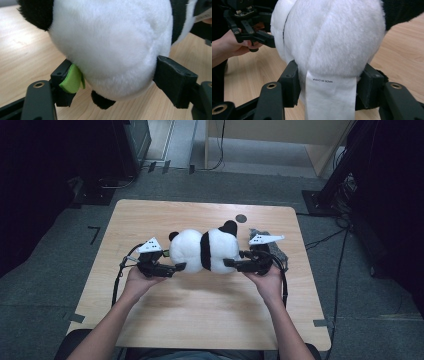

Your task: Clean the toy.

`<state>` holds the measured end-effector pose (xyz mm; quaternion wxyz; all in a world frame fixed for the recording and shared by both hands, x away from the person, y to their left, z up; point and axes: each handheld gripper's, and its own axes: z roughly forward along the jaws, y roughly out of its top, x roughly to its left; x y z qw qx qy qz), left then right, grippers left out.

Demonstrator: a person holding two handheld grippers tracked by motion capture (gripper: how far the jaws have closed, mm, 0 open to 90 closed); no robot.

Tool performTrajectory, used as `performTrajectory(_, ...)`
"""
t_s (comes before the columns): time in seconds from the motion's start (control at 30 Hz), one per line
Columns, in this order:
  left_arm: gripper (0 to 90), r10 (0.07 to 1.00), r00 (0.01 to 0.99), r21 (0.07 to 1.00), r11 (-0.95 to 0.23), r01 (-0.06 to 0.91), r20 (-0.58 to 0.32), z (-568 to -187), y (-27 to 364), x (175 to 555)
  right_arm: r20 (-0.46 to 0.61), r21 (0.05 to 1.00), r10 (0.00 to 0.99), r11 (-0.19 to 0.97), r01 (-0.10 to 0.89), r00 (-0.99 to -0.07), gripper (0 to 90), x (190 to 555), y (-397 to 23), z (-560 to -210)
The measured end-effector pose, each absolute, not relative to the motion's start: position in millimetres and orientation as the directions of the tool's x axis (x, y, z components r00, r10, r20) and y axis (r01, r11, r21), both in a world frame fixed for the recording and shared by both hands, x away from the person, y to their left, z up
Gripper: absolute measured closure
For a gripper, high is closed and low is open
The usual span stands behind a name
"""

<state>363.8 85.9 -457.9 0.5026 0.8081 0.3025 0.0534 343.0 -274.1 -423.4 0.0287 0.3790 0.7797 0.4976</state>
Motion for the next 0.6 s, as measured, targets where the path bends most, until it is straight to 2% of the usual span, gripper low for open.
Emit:
performTrajectory(0.13,32.6,0.560,0.804,0.832,-0.335,0.442,-0.201,-457.9,83.9,362.5,0.301,0.804,0.610,0.251,0.539,-0.733,35.9,341.9,-271.7,-424.1)
performTrajectory(0.27,40.9,0.568,0.796,0.830,-0.328,0.452,-0.209,-457.2,83.4,361.8,0.286,0.813,0.603,0.259,0.521,-0.745,32.3,339.8,-270.9,-424.5)
performTrajectory(0.4,50.2,0.553,0.783,0.822,-0.280,0.496,-0.285,-454.1,88.5,363.9,0.300,0.808,0.578,0.270,0.524,-0.759,24.3,340.1,-272.8,-426.9)
performTrajectory(0.53,52.0,0.544,0.759,0.793,-0.251,0.554,-0.358,-453.4,93.8,367.3,0.318,0.791,0.580,0.274,0.548,-0.750,19.7,340.5,-267.7,-428.6)
performTrajectory(0.6,51.9,0.544,0.747,0.784,-0.237,0.574,-0.382,-453.4,98.2,368.6,0.288,0.794,0.577,0.303,0.527,-0.765,19.7,337.8,-264.0,-427.3)
